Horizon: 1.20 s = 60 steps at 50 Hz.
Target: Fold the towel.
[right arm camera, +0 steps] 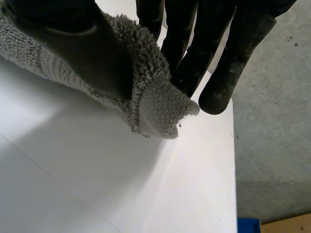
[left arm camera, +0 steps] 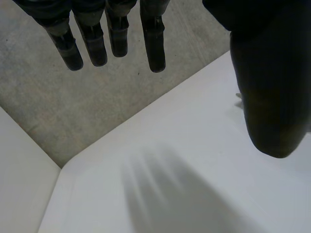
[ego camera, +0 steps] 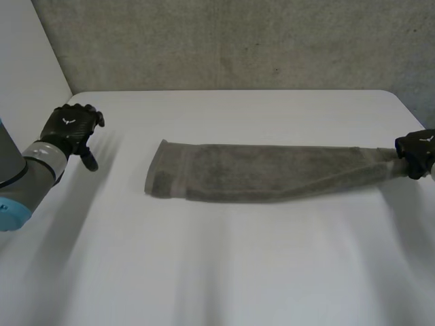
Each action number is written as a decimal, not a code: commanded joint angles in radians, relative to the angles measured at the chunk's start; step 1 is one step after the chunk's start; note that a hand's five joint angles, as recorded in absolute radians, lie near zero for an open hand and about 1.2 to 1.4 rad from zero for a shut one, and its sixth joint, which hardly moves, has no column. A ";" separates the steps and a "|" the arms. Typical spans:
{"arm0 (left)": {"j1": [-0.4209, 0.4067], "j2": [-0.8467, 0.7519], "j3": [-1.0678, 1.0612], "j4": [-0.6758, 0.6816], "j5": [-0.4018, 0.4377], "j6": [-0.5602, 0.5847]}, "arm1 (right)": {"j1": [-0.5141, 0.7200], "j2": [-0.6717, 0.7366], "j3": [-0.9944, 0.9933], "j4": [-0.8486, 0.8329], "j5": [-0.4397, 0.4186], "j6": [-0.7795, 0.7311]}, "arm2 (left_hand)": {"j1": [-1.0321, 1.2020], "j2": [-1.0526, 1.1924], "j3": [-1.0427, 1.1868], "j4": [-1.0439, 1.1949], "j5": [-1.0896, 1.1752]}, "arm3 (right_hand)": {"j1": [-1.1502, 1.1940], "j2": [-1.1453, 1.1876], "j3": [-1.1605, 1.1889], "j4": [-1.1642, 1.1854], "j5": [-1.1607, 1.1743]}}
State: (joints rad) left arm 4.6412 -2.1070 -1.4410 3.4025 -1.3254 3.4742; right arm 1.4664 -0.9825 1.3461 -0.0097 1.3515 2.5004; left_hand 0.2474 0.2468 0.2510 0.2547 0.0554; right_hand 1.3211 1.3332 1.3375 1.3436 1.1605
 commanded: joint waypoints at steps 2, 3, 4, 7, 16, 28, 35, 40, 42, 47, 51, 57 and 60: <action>0.013 0.039 -0.068 0.001 0.003 0.002 | 0.006 0.002 -0.122 0.092 0.001 -0.058 | -0.060 -0.060 -0.064 -0.068 -0.043 | 0.075 0.063 0.059 0.053 0.061; 0.013 0.039 -0.068 0.001 0.003 0.002 | 0.015 0.002 -0.158 0.100 0.004 -0.074 | -0.060 -0.060 -0.064 -0.068 -0.043 | 0.075 0.063 0.059 0.053 0.061; 0.014 0.045 -0.073 0.003 0.003 0.002 | 0.015 0.002 -0.159 0.100 0.005 -0.074 | -0.060 -0.060 -0.064 -0.068 -0.043 | 0.075 0.063 0.059 0.053 0.061; 0.014 0.051 -0.070 0.003 0.003 0.000 | 0.072 0.001 -0.235 0.126 0.012 -0.086 | -0.060 -0.060 -0.064 -0.068 -0.043 | 0.075 0.063 0.059 0.053 0.061; -0.005 0.059 -0.045 0.012 -0.001 -0.030 | 0.668 0.226 -0.664 0.145 0.118 0.027 | -0.057 -0.057 -0.061 -0.065 -0.040 | 0.075 0.063 0.059 0.053 0.061; -0.038 0.053 -0.048 0.008 -0.006 -0.081 | 0.919 0.648 -1.101 0.330 0.136 0.046 | -0.057 -0.057 -0.061 -0.065 -0.040 | -1.147 -1.159 -1.163 -1.169 -1.161; -0.045 0.038 -0.033 0.017 0.002 -0.081 | 0.809 0.535 -1.033 0.382 0.141 0.188 | -0.054 -0.054 -0.058 -0.062 -0.037 | -1.147 -1.159 -1.163 -1.169 -1.161; -0.114 -0.013 0.028 0.020 0.003 -0.107 | 0.732 0.414 -0.893 0.410 0.120 0.337 | -0.037 -0.036 -0.040 -0.044 -0.019 | -1.147 -1.159 -1.163 -1.169 -1.161; -0.130 -0.024 0.039 0.020 0.003 -0.119 | 0.713 0.370 -0.820 0.409 0.120 0.364 | -0.031 -0.030 -0.035 -0.038 -0.014 | -1.147 -1.159 -1.163 -1.169 -1.161; -0.180 -0.065 0.054 0.020 0.006 -0.127 | 0.658 0.242 -0.555 0.356 0.104 0.370 | -0.016 -0.016 -0.020 -0.024 0.001 | -1.147 -1.159 -1.163 -1.169 -1.161; -0.239 -0.103 0.073 0.020 0.005 -0.122 | 0.603 0.132 -0.273 0.190 0.066 0.374 | -0.013 -0.013 -0.017 -0.021 0.004 | -1.072 -1.085 -1.089 -1.095 -1.086; -0.254 -0.122 0.076 0.020 0.005 -0.121 | 0.545 0.047 -0.015 -0.028 0.049 0.387 | 0.051 0.052 0.048 0.044 0.069 | -0.820 -0.832 -0.836 -0.842 -0.834; -0.259 -0.145 0.088 0.020 0.006 -0.121 | 0.539 0.042 0.042 -0.084 0.049 0.387 | 0.125 0.125 0.121 0.117 0.142 | -0.799 -0.811 -0.815 -0.821 -0.813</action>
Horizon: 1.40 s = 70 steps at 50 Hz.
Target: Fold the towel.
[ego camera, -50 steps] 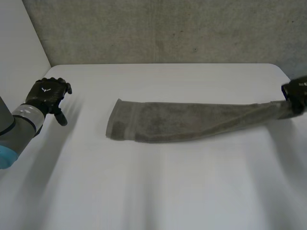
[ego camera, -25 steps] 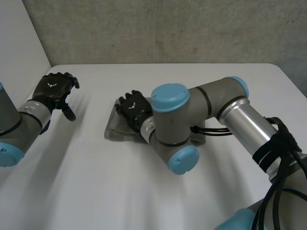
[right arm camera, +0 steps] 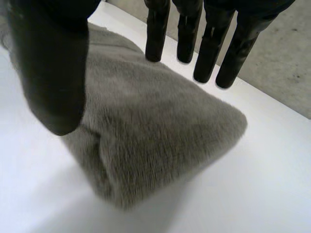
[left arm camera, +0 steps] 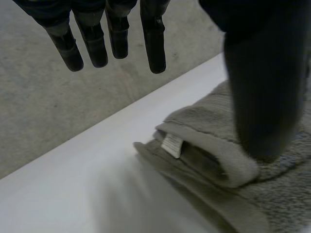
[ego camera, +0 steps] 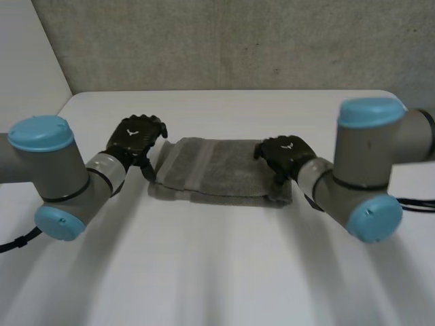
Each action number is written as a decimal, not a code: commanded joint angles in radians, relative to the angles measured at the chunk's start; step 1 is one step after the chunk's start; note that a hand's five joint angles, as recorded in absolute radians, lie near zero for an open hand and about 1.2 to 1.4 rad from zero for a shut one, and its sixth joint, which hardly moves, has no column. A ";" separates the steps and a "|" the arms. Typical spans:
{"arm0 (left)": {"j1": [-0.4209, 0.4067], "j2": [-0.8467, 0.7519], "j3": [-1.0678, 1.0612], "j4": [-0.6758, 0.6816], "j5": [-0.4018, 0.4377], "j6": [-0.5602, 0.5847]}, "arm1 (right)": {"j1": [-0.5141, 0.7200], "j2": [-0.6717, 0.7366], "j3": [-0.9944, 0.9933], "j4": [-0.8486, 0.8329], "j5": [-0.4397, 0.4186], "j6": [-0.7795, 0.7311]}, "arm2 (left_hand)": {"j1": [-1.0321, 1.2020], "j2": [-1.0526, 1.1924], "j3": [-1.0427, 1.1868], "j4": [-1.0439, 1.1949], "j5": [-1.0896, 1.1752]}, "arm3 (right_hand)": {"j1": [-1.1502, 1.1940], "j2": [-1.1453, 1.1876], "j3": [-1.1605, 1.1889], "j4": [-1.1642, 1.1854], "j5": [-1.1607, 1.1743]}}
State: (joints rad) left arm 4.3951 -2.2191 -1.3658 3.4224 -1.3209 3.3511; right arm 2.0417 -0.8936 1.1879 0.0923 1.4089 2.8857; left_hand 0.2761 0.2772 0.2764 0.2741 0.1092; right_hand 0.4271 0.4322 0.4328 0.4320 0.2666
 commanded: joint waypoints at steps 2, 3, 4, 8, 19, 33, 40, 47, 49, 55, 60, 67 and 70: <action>-0.028 -0.066 0.030 -0.002 0.003 0.002 | -0.038 -0.044 0.214 -0.201 -0.007 0.001 | 0.102 0.101 0.101 0.104 0.094 | 0.095 0.090 0.090 0.090 0.081; -0.028 -0.067 0.030 -0.002 0.003 0.002 | -0.041 -0.039 0.222 -0.209 -0.007 0.001 | 0.102 0.101 0.101 0.104 0.094 | 0.098 0.093 0.093 0.093 0.084; -0.034 -0.082 0.036 -0.002 0.002 0.002 | -0.041 -0.039 0.222 -0.209 -0.007 0.001 | 0.099 0.098 0.099 0.101 0.091 | 0.098 0.093 0.093 0.093 0.084; -0.037 -0.111 0.040 -0.005 0.002 0.007 | -0.043 -0.019 0.233 -0.235 -0.002 0.001 | 0.096 0.095 0.096 0.098 0.088 | 0.142 0.137 0.136 0.137 0.128; -0.037 -0.146 0.030 -0.012 0.002 0.041 | -0.046 0.018 0.229 -0.260 0.001 0.001 | 0.281 0.280 0.281 0.283 0.273 | 0.423 0.418 0.418 0.418 0.409; -0.037 -0.051 -0.029 -0.014 -0.006 0.036 | -0.049 0.002 0.240 -0.258 0.005 0.001 | 1.120 1.119 1.120 1.122 1.113 | 0.969 0.964 0.963 0.964 0.955; -0.028 0.056 -0.178 -0.014 0.002 0.034 | -0.049 -0.054 0.318 -0.229 -0.013 -0.008 | 1.120 1.119 1.120 1.122 1.113 | 0.969 0.964 0.963 0.964 0.955; -0.020 0.157 -0.353 -0.011 0.003 0.036 | -0.074 -0.143 0.455 -0.212 -0.076 -0.019 | 1.120 1.119 1.120 1.122 1.113 | 0.969 0.964 0.963 0.964 0.955; -0.023 0.174 -0.392 -0.008 0.003 0.036 | -0.130 -0.200 0.533 -0.212 -0.108 -0.031 | 1.120 1.119 1.120 1.122 1.113 | 0.969 0.964 0.963 0.964 0.955; -0.025 0.257 -0.505 -0.006 0.002 0.037 | -0.195 -0.286 0.614 -0.212 -0.139 -0.066 | 0.846 0.845 0.846 0.848 0.839 | 0.969 0.964 0.963 0.964 0.955; -0.023 0.305 -0.532 -0.014 -0.006 0.041 | -0.210 -0.327 0.624 -0.209 -0.133 -0.115 | 0.031 0.030 0.031 0.033 0.023 | 0.969 0.964 0.963 0.964 0.955; 0.018 0.395 -0.500 -0.017 -0.006 0.044 | -0.123 -0.341 0.517 -0.186 -0.119 -0.112 | -0.024 -0.025 -0.025 -0.022 -0.032 | 0.969 0.964 0.963 0.964 0.955; 0.030 0.412 -0.495 -0.020 -0.004 0.048 | -0.007 -0.311 0.429 -0.163 -0.107 -0.054 | -0.027 -0.028 -0.028 -0.025 -0.035 | 0.969 0.964 0.963 0.964 0.955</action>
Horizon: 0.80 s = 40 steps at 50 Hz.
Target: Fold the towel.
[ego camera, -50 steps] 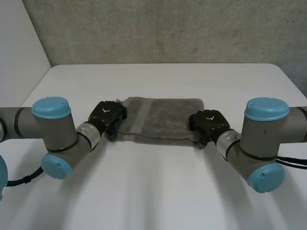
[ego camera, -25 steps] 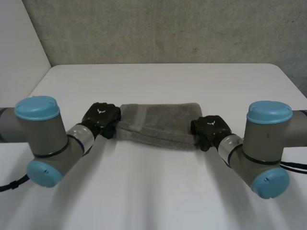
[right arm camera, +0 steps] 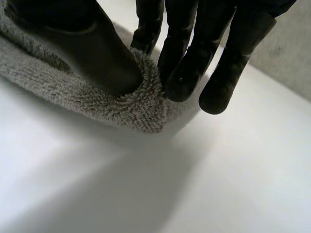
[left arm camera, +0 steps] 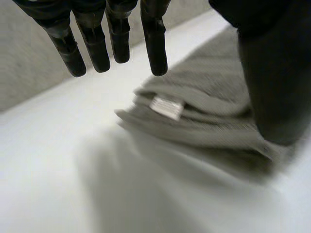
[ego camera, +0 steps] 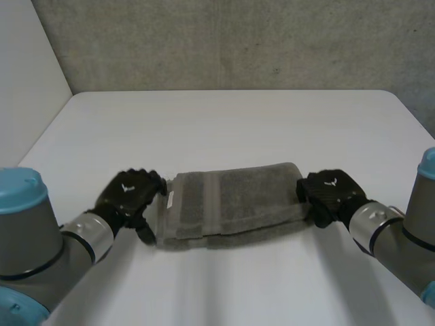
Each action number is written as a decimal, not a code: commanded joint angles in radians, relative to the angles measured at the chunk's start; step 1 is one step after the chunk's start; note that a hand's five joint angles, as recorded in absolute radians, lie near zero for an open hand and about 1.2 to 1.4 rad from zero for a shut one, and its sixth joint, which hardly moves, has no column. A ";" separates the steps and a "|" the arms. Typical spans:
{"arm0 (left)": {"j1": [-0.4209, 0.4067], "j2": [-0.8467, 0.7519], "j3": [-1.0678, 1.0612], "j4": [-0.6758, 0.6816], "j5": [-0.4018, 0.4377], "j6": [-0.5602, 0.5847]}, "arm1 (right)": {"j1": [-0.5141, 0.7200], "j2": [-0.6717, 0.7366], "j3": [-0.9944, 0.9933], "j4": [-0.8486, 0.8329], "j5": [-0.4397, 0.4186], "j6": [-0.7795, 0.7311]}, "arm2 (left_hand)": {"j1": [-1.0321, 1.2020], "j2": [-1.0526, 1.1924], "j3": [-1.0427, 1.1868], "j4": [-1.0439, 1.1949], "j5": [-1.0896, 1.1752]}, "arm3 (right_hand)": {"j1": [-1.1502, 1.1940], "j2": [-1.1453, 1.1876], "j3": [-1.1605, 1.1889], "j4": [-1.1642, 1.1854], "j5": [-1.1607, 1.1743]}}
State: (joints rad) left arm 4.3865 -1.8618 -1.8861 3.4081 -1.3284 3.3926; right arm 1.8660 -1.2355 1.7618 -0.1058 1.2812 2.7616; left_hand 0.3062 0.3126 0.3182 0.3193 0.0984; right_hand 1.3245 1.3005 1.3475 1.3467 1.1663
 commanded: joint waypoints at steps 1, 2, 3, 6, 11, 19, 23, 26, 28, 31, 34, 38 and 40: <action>0.051 0.073 0.035 -0.010 0.003 0.011 | 0.170 0.031 -0.145 0.035 0.021 0.070 | -0.060 -0.067 -0.072 -0.073 -0.027 | 0.072 0.096 0.049 0.050 0.055; 0.057 0.091 0.042 -0.013 0.005 0.014 | 0.223 0.057 -0.189 0.043 0.036 0.088 | -0.063 -0.070 -0.075 -0.076 -0.030 | 0.072 0.096 0.049 0.050 0.055; 0.057 0.092 0.042 -0.013 0.005 0.014 | 0.276 0.088 -0.233 0.049 0.059 0.101 | -0.063 -0.070 -0.075 -0.076 -0.030 | 0.072 0.096 0.049 0.050 0.055; 0.082 0.118 0.062 -0.013 0.001 0.004 | 0.376 0.138 -0.319 0.055 0.104 0.105 | -0.063 -0.070 -0.075 -0.076 -0.030 | 0.072 0.096 0.049 0.050 0.055; 0.142 0.122 0.076 -0.013 0.000 -0.001 | 0.522 0.246 -0.439 0.052 0.121 0.112 | -0.066 -0.073 -0.078 -0.079 -0.033 | 0.072 0.096 0.049 0.050 0.055; 0.145 0.073 0.094 -0.010 -0.003 -0.059 | 0.614 0.425 -0.574 0.060 0.125 0.125 | -0.066 -0.073 -0.078 -0.079 -0.033 | -0.476 -0.452 -0.499 -0.498 -0.492; 0.139 0.049 0.105 -0.007 -0.006 -0.068 | 0.607 0.433 -0.570 0.089 0.119 0.156 | -0.066 -0.073 -0.078 -0.079 -0.033 | -1.150 -1.126 -1.173 -1.172 -1.166; 0.116 0.026 0.136 -0.007 -0.009 -0.075 | 0.592 0.394 -0.556 0.101 0.113 0.203 | -0.063 -0.070 -0.075 -0.076 -0.030 | -1.150 -1.126 -1.173 -1.172 -1.166; 0.075 -0.006 0.185 -0.010 -0.011 -0.088 | 0.576 0.357 -0.544 0.101 0.118 0.226 | -0.063 -0.070 -0.075 -0.076 -0.030 | -1.150 -1.126 -1.173 -1.172 -1.166; 0.044 -0.025 0.235 -0.015 -0.017 -0.151 | 0.529 0.271 -0.481 0.103 0.110 0.256 | -0.063 -0.070 -0.075 -0.076 -0.030 | -1.150 -1.126 -1.173 -1.172 -1.166; 0.031 -0.028 0.257 -0.018 -0.022 -0.190 | 0.471 0.190 -0.417 0.101 0.107 0.263 | -0.060 -0.067 -0.072 -0.073 -0.027 | -1.150 -1.126 -1.173 -1.172 -1.166; -0.031 -0.045 0.317 -0.030 -0.023 -0.312 | 0.409 0.133 -0.358 0.103 0.107 0.265 | -0.057 -0.064 -0.069 -0.071 -0.024 | -1.150 -1.126 -1.173 -1.172 -1.166; -0.058 -0.056 0.334 -0.035 -0.023 -0.337 | 0.348 0.096 -0.300 0.101 0.081 0.267 | -0.057 -0.064 -0.069 -0.071 -0.024 | -1.150 -1.126 -1.173 -1.172 -1.166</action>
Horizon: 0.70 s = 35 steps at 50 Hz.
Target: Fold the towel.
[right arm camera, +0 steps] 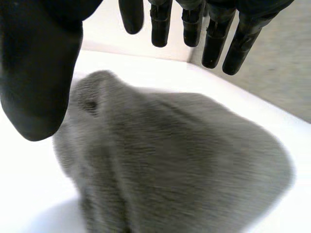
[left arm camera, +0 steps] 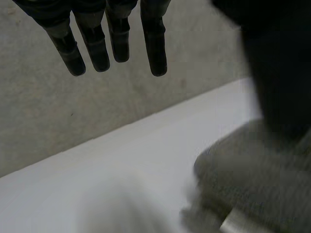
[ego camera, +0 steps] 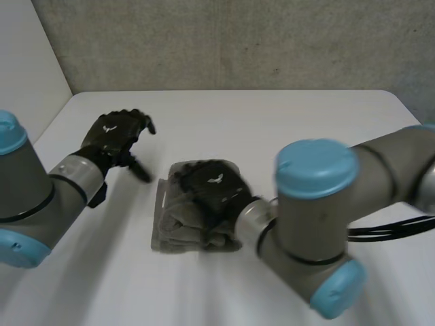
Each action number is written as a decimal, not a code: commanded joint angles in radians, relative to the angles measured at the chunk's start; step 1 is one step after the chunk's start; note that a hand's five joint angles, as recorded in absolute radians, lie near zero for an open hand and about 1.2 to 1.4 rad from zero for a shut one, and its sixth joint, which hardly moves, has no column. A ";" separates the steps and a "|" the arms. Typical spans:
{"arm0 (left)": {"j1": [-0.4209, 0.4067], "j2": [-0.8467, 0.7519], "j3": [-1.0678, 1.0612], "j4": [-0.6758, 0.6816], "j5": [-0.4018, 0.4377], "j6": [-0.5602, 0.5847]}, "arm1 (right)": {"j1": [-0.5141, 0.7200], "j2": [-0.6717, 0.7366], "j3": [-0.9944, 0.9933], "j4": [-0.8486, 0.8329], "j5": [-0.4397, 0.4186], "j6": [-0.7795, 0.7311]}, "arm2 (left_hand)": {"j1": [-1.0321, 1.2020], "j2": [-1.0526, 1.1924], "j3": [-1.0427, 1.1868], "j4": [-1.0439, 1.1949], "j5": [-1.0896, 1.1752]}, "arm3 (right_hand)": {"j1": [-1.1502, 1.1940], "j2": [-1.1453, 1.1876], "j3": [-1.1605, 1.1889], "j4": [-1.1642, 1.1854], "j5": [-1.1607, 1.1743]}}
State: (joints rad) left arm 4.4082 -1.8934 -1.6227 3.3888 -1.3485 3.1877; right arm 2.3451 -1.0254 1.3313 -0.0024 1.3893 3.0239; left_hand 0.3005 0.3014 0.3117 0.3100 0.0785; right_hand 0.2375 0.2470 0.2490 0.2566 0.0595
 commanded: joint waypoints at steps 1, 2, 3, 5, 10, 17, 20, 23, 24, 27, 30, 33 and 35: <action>-0.107 -0.038 0.081 -0.019 -0.003 -0.149 | -0.132 -0.114 0.131 -0.002 -0.027 0.004 | -0.052 -0.053 -0.063 -0.061 -0.004 | -0.063 -0.073 -0.074 -0.082 -0.060; -0.134 -0.055 0.090 -0.022 -0.001 -0.158 | -0.162 -0.126 0.150 -0.004 -0.042 0.006 | -0.052 -0.053 -0.063 -0.061 -0.004 | -0.063 -0.073 -0.074 -0.082 -0.060; -0.135 -0.055 0.090 -0.022 -0.001 -0.158 | -0.199 -0.137 0.166 -0.004 -0.059 0.007 | -0.052 -0.053 -0.063 -0.061 -0.004 | -0.063 -0.073 -0.074 -0.082 -0.060; -0.161 -0.073 0.092 -0.025 -0.001 -0.160 | -0.199 -0.137 0.166 -0.004 -0.059 0.007 | -0.055 -0.056 -0.066 -0.064 -0.007 | -0.063 -0.073 -0.074 -0.082 -0.060; -0.213 -0.159 0.066 -0.029 -0.001 -0.153 | -0.263 -0.122 0.192 -0.011 -0.079 0.052 | -0.052 -0.053 -0.063 -0.061 -0.004 | -0.063 -0.073 -0.074 -0.082 -0.060; -0.194 -0.193 0.012 -0.048 -0.004 -0.144 | -0.244 -0.015 0.145 -0.036 -0.073 0.153 | -0.052 -0.053 -0.063 -0.061 -0.004 | -0.063 -0.073 -0.074 -0.082 -0.060; -0.155 -0.184 -0.011 -0.046 -0.003 -0.135 | -0.222 0.022 0.117 -0.039 -0.067 0.158 | -0.052 -0.053 -0.063 -0.061 -0.004 | -0.063 -0.073 -0.074 -0.082 -0.060; -0.103 -0.174 -0.034 -0.048 -0.001 -0.115 | -0.190 0.060 0.080 -0.039 -0.061 0.161 | -0.052 -0.053 -0.063 -0.061 -0.004 | -0.063 -0.073 -0.074 -0.082 -0.060; -0.102 -0.174 -0.034 -0.048 -0.001 -0.115 | -0.190 0.061 0.080 -0.039 -0.061 0.161 | -0.052 -0.053 -0.063 -0.061 -0.004 | -0.063 -0.073 -0.074 -0.082 -0.060; -0.070 -0.159 -0.055 -0.048 -0.001 -0.081 | -0.165 0.087 0.051 -0.039 -0.049 0.176 | -0.052 -0.053 -0.063 -0.061 -0.004 | -0.063 -0.073 -0.074 -0.082 -0.060; -0.050 -0.158 -0.079 -0.046 0.000 -0.051 | -0.142 0.111 0.023 -0.040 -0.029 0.194 | -0.055 -0.056 -0.066 -0.064 -0.007 | -0.063 -0.073 -0.074 -0.082 -0.060; -0.039 -0.158 -0.100 -0.045 0.000 -0.040 | -0.119 0.143 -0.009 -0.042 -0.003 0.228 | -0.055 -0.056 -0.066 -0.064 -0.007 | -0.063 -0.073 -0.074 -0.082 -0.060; -0.038 -0.159 -0.111 -0.045 0.003 -0.040 | -0.112 0.163 -0.027 -0.042 0.008 0.237 | -0.058 -0.059 -0.069 -0.067 -0.010 | -0.063 -0.073 -0.074 -0.082 -0.060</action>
State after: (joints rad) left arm 4.3586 -2.0519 -1.7037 3.3421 -1.3486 3.1321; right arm 2.2032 -0.9092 1.3518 -0.0436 1.3619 3.2234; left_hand 0.2919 0.3013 0.3116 0.3101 0.0775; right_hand 0.2284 0.2470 0.2450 0.2563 0.0594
